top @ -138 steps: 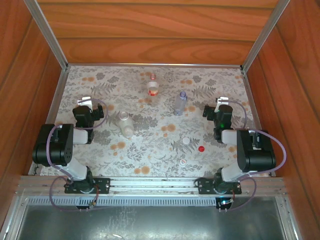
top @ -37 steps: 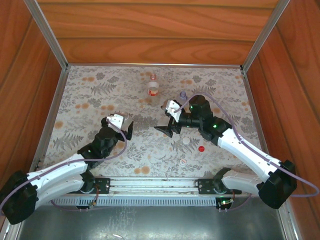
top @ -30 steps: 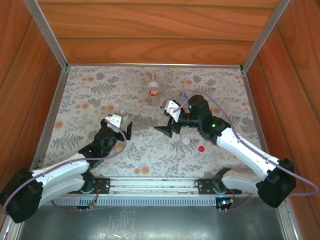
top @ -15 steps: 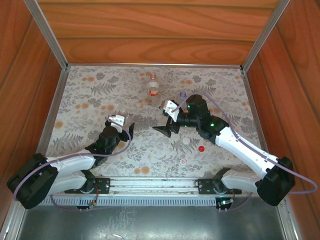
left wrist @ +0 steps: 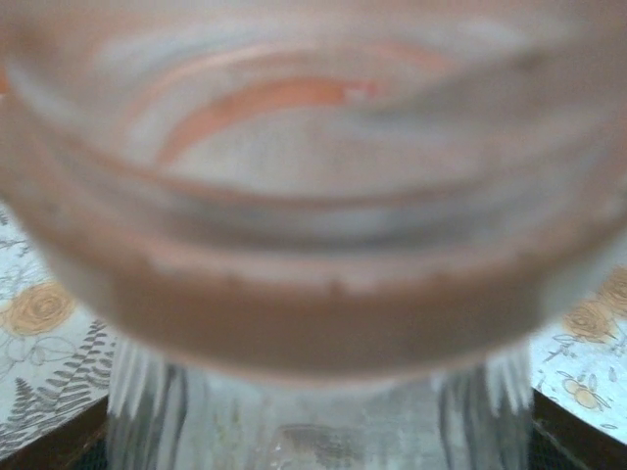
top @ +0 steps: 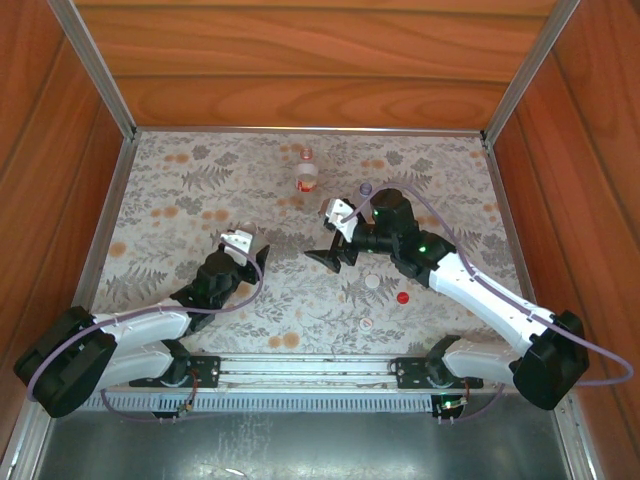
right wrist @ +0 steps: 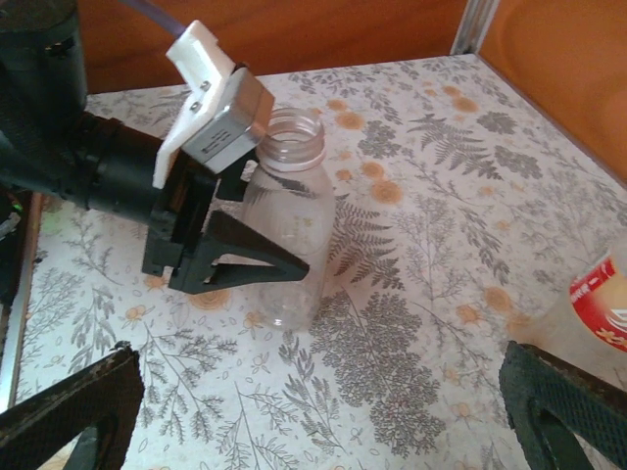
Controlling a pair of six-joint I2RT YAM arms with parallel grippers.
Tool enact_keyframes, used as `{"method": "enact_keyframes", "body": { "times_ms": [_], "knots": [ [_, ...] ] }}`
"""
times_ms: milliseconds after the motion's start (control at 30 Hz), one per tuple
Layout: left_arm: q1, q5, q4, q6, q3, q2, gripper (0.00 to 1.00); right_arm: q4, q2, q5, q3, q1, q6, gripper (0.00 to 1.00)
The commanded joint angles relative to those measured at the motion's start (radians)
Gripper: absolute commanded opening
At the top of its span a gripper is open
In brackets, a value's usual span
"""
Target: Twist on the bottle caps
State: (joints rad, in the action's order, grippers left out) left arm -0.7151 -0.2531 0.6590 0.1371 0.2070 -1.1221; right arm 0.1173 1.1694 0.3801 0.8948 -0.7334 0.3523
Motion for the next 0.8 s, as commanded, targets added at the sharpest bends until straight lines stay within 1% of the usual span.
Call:
{"method": "enact_keyframes", "body": {
  "times_ms": [0, 167, 367, 500, 633, 767],
  "knots": [
    [0.006, 0.098, 0.025, -0.031, 0.056, -0.031, 0.67, -0.011, -0.046, -0.055, -0.032, -0.006, -0.037, 1.00],
    [0.006, 0.247, 0.025, -0.060, 0.150, -0.123, 0.67, 0.001, -0.089, -0.082, -0.070, -0.006, -0.061, 1.00],
    [0.006, 0.396, 0.034, -0.136, 0.260, -0.256, 0.67, 0.014, -0.164, -0.106, -0.117, -0.004, -0.103, 1.00],
    [0.007, 0.551, 0.034, -0.178, 0.324, -0.335, 0.67, 0.122, -0.210, -0.143, -0.119, -0.005, -0.101, 1.00],
    [0.008, 0.678, 0.034, -0.199, 0.367, -0.406, 0.67, 0.176, -0.269, -0.245, -0.147, -0.005, -0.156, 1.00],
    [0.008, 0.735, 0.034, -0.215, 0.386, -0.459, 0.67, 0.220, -0.297, -0.340, -0.161, -0.004, -0.241, 1.00]
  ]
}}
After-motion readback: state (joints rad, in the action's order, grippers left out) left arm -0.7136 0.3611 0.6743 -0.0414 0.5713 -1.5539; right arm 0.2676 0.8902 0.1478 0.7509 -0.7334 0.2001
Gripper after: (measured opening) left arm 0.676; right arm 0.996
